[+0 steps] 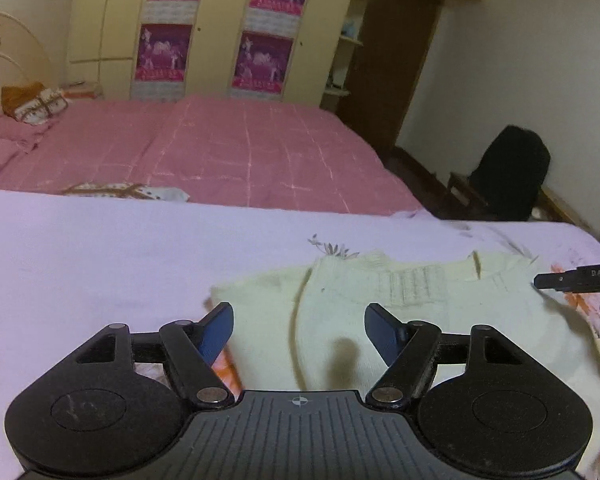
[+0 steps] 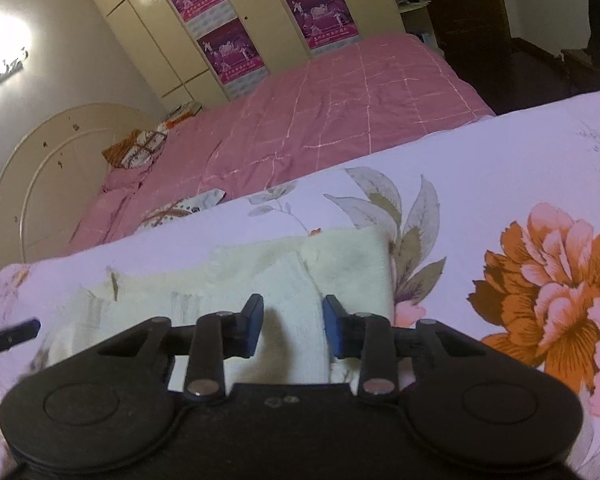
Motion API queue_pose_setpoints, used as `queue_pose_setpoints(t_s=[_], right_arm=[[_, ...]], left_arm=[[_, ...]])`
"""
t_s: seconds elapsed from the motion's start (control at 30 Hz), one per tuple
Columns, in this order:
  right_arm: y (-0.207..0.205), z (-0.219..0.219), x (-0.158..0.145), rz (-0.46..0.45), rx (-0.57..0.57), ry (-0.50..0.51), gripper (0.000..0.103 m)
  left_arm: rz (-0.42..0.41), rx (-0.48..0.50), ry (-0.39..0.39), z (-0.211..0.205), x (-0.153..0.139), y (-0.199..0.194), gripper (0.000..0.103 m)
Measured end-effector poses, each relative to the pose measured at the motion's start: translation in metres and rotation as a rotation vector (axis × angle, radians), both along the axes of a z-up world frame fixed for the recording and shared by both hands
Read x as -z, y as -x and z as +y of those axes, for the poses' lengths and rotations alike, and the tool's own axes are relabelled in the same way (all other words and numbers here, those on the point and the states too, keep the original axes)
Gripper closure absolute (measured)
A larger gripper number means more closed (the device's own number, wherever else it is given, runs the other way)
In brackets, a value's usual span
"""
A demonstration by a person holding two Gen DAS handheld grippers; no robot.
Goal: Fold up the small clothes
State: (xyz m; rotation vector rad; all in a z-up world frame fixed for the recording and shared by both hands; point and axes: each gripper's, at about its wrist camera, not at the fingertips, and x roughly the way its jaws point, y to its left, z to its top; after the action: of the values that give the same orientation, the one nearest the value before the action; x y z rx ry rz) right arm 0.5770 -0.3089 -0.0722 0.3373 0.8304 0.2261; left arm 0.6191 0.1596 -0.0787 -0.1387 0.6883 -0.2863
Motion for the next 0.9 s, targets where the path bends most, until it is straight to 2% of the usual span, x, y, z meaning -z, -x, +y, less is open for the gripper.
queue_pose_setpoints(t_s=[0.03,0.07,0.1,0.13,0.17,0.2,0.23,0.33,0.43,0.5,0.63,0.73,0.9], right_arm=[[0.0,0.001,0.0,0.002,-0.006,0.011,0.077],[0.0,0.003,0.001,0.004,-0.016,0.025,0.078],[0.001,0.006,0.001,0.002,-0.027,0.041,0.08],[0.001,0.009,0.001,-0.001,-0.037,0.057,0.083],[0.002,0.011,0.0,-0.002,-0.046,0.073,0.084],[0.003,0.012,-0.001,-0.005,-0.054,0.09,0.089],[0.004,0.013,-0.002,-0.01,-0.062,0.104,0.097],[0.011,0.014,-0.008,-0.047,-0.069,0.138,0.099],[0.02,0.013,-0.019,-0.134,-0.064,0.156,0.099],[0.025,0.011,-0.027,-0.186,-0.056,0.153,0.099],[0.02,0.009,-0.025,-0.22,-0.011,0.175,0.099],[0.007,0.006,-0.011,-0.166,0.021,0.162,0.099],[0.0,0.012,0.005,-0.115,0.025,0.209,0.099]], left_arm=[[0.017,0.009,0.001,-0.002,0.003,-0.006,0.042],[0.036,0.027,0.003,-0.006,0.005,-0.008,0.058],[0.059,0.039,0.0,-0.01,0.007,-0.012,0.067],[0.069,0.055,-0.012,-0.014,0.009,-0.015,0.069],[0.068,0.068,-0.031,-0.019,0.01,-0.017,0.076],[0.061,0.072,-0.047,-0.024,0.014,-0.017,0.093],[0.05,0.066,-0.049,-0.025,0.013,-0.015,0.101],[-0.046,0.019,-0.028,-0.026,0.005,-0.003,0.1],[-0.149,-0.021,0.009,-0.019,-0.007,0.014,0.1],[-0.184,-0.057,0.011,-0.016,-0.008,0.018,0.1],[-0.145,-0.122,0.015,-0.011,0.005,0.004,0.1],[-0.03,-0.11,-0.042,-0.022,0.027,-0.012,0.1],[-0.033,-0.081,-0.061,-0.026,0.029,-0.014,0.1]])
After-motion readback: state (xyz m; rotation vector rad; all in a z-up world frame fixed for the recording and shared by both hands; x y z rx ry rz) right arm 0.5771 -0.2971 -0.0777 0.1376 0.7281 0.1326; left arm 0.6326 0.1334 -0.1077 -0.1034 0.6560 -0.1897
